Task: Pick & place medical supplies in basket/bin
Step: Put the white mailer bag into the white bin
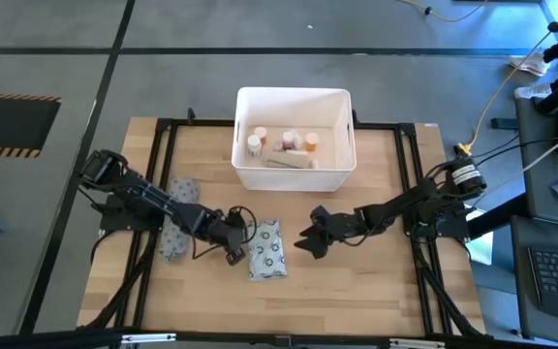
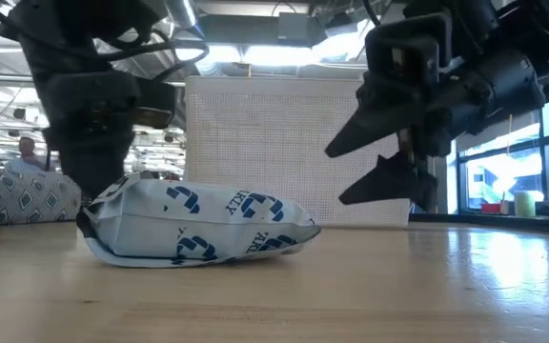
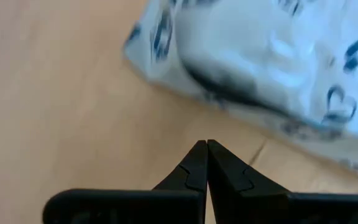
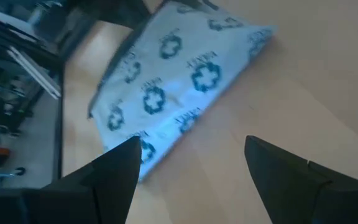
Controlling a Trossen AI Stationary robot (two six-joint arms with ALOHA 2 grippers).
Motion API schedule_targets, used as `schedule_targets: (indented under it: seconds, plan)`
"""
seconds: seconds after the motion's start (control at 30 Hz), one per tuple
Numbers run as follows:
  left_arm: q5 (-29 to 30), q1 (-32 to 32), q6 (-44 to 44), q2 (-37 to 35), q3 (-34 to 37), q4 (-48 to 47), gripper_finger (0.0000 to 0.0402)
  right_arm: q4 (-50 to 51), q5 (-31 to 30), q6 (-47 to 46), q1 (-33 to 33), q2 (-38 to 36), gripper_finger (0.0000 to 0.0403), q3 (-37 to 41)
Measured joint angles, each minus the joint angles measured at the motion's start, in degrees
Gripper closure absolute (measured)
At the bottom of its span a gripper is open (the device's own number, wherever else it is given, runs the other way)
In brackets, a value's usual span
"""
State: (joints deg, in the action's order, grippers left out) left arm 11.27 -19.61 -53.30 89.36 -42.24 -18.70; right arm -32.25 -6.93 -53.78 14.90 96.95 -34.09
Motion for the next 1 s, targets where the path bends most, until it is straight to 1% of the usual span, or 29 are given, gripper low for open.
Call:
schedule_targets:
  seconds: [0.13,0.2,0.3,0.47,0.6,0.73,0.83,1.0]
  plan:
    - [0.7,0.9,3.1,0.2,0.0,3.7,0.0399,-5.0,-0.3,-1.6,0.0,3.3,0.0115,0.0]
    - [-1.0,1.4,4.1,1.0,0.0,4.9,0.0400,-6.2,-1.9,-4.4,0.0,5.2,0.0115,0.0]
    - [-2.7,2.0,5.4,3.1,0.0,7.4,0.0400,-9.5,-2.4,-7.1,0.0,8.1,0.0115,0.0]
    - [-4.9,3.3,8.1,6.9,-0.1,12.3,0.0400,-18.3,-3.0,-7.8,-0.4,12.2,0.0115,-0.6]
    - [-6.6,4.3,9.1,8.2,-0.2,14.8,0.0399,-18.3,-3.0,-9.2,-0.4,14.0,0.0115,-2.4]
    - [-7.3,4.8,10.4,8.0,-0.2,15.0,0.0400,-16.0,-1.2,-10.0,-0.5,14.4,0.0115,-3.6]
    - [-8.2,4.9,11.7,8.0,-0.1,15.2,0.0399,-15.3,0.5,-10.0,-0.7,14.4,0.0115,-4.1]
    - [-8.6,5.0,12.6,8.0,-0.1,15.3,0.0400,-14.7,4.9,-11.0,-1.7,14.4,0.0115,-4.2]
